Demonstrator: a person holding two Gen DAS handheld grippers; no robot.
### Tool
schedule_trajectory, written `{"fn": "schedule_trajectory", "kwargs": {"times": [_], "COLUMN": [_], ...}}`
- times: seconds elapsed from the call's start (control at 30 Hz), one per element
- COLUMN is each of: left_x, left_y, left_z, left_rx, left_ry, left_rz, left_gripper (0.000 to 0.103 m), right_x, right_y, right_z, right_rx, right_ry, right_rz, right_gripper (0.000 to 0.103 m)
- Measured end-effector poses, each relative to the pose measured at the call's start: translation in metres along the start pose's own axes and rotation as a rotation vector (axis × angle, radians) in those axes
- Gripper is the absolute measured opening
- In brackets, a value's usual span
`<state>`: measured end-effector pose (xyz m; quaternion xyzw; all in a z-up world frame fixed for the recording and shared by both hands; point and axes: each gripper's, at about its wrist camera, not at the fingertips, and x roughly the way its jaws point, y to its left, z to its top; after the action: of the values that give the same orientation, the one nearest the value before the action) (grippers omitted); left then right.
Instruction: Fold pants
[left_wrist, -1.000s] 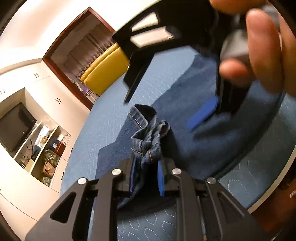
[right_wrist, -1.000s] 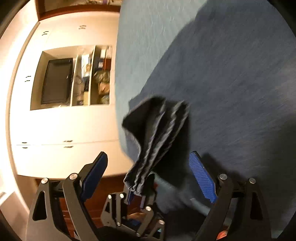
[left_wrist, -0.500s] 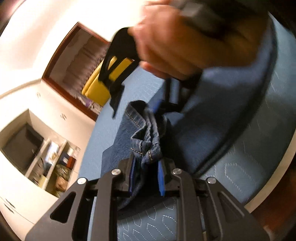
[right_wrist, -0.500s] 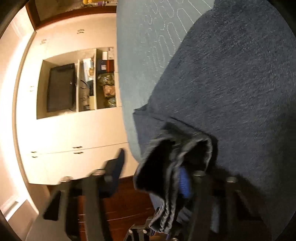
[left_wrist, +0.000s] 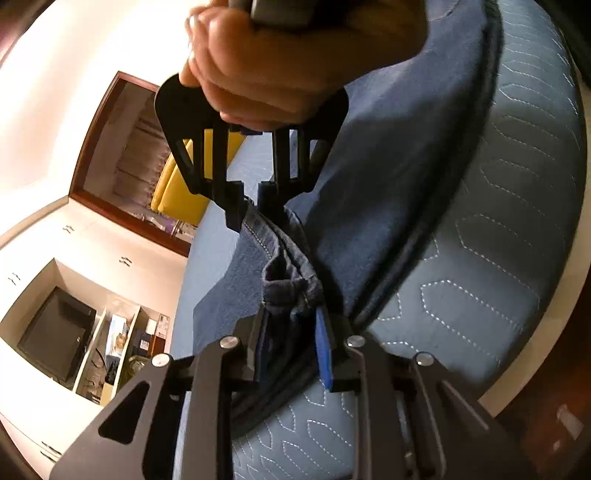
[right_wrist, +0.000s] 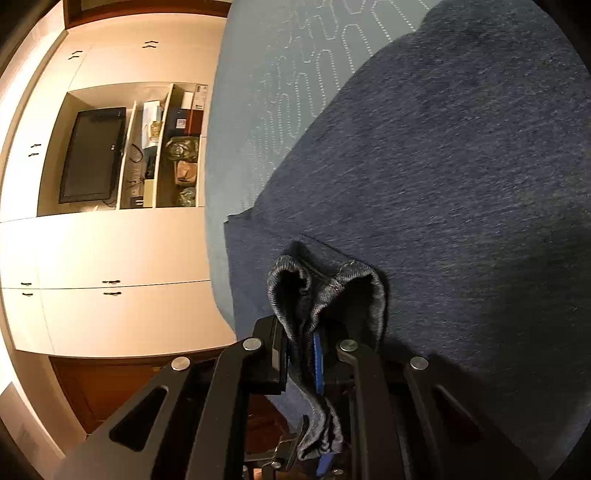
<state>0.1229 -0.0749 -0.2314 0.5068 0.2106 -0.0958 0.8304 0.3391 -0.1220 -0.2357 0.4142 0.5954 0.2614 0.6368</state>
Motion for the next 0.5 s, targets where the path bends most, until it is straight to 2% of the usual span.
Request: {"fn": "schedule_trajectory", "kwargs": {"times": [0.1, 0.2, 0.33, 0.37, 0.5], "left_x": [-0.003, -0.004, -0.006, -0.007, -0.006], "left_y": [0.000, 0.010, 0.033, 0.032, 0.008], "left_z": [0.001, 0.011, 0.048, 0.057, 0.091], "left_rx": [0.028, 0.018, -0.057, -0.065, -0.050], "left_ry": [-0.010, -0.015, -0.052, -0.064, -0.100], "left_rz": [0.014, 0.030, 0.057, 0.055, 0.021], "left_gripper": [0.018, 0.015, 0.015, 0.015, 0.015], "right_x": [0.001, -0.004, -0.033, -0.046, -0.074], "right_y": [0.005, 0.028, 0.067, 0.072, 0.051], "right_z": [0.004, 0.010, 0.019, 0.021, 0.031], "right_rx": [-0.042, -0.126, -0.269, -0.311, -0.339], "right_ry": [-0.008, -0.031, -0.087, -0.102, -0.121], "right_rz": [-0.058, -0.099, -0.149, -0.185, -0.286], "right_gripper": [0.012, 0.011, 0.011, 0.011, 0.011]}}
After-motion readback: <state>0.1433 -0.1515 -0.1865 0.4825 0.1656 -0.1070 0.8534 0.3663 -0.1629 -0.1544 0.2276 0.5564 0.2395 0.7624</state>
